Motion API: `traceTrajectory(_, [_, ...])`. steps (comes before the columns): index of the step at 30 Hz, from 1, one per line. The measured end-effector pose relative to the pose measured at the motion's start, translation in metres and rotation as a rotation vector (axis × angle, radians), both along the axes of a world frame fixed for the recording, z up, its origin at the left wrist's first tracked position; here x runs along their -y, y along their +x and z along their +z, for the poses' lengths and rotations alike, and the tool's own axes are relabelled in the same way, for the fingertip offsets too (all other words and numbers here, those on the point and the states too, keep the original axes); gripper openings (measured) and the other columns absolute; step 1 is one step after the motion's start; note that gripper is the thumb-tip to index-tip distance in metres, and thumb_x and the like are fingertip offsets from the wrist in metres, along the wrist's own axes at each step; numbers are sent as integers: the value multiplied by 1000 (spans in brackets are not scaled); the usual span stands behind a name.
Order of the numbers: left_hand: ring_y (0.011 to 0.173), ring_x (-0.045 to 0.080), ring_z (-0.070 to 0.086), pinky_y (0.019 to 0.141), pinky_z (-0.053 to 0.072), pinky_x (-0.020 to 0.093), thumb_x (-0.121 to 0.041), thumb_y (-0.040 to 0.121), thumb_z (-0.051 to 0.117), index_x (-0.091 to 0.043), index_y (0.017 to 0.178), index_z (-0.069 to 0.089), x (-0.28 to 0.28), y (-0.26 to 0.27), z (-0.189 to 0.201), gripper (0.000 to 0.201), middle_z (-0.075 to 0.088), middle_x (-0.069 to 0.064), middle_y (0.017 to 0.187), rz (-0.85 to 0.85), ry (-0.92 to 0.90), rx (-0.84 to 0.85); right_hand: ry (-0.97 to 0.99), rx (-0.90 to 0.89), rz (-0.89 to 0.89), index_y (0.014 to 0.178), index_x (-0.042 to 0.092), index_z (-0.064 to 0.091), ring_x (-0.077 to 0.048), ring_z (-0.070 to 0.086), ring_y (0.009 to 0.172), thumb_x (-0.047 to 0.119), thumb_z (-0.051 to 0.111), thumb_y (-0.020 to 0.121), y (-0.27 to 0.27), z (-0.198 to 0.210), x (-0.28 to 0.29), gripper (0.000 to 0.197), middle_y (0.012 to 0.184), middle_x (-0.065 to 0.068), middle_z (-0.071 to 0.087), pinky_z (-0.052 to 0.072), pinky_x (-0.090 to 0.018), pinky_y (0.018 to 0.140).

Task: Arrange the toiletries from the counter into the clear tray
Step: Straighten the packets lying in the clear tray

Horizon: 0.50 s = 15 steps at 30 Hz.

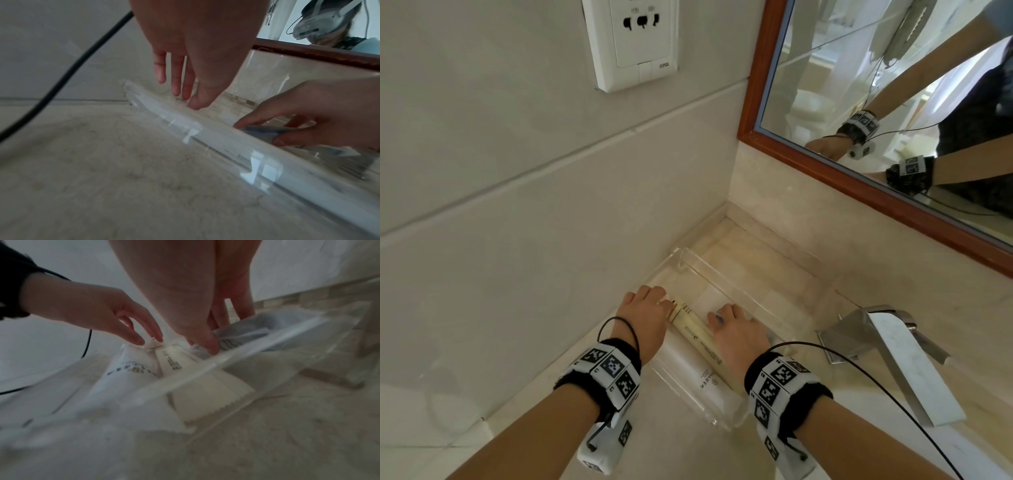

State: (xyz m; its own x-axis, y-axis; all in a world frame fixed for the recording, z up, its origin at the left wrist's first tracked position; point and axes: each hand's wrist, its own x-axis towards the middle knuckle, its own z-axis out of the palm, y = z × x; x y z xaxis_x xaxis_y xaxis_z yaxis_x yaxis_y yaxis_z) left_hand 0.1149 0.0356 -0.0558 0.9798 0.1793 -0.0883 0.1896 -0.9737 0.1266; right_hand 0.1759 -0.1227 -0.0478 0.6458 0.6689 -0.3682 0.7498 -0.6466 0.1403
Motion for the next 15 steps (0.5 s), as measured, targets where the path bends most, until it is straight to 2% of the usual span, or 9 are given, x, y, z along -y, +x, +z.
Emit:
traceTrajectory(2, [120, 28, 50, 95, 40, 40, -4, 81, 54, -13, 118, 62, 3, 0, 2, 39, 55, 5, 130, -8, 1, -19, 0, 13, -6, 136, 3, 32, -36, 38, 128, 7, 43, 93, -2, 1, 0, 45, 140, -26, 35, 49, -46, 93])
traceTrajectory(5, [130, 25, 40, 103, 34, 38, -8, 86, 48, -13, 129, 52, 6, 0, 3, 43, 45, 4, 142, -7, 13, -31, 14, 6, 45, 134, -1, 35, -37, 39, 124, 4, 40, 92, -5, 7, 0, 43, 137, -26, 38, 43, -43, 97])
traceTrajectory(7, [136, 21, 31, 108, 28, 36, -13, 91, 42, -17, 137, 41, 8, -2, 3, 46, 34, 0, 149, -3, 51, -105, 24, 8, 87, 132, -4, 38, -35, 41, 122, 0, 37, 91, -8, 12, 1, 41, 135, -24, 40, 43, -40, 96])
traceTrajectory(10, [140, 19, 24, 111, 24, 35, -17, 93, 38, -20, 141, 35, 9, -5, 5, 48, 25, -3, 154, 9, 75, -159, 36, 12, 64, 135, -4, 35, -33, 40, 124, 0, 36, 93, -12, 13, 8, 43, 135, -23, 41, 45, -39, 94])
traceTrajectory(15, [137, 19, 29, 110, 25, 34, -17, 92, 41, -22, 137, 40, 17, -8, 16, 45, 31, -2, 151, 35, 25, -119, 45, 5, 43, 133, -2, 42, -31, 43, 123, -2, 41, 91, -13, 25, 11, 42, 133, -19, 45, 49, -36, 93])
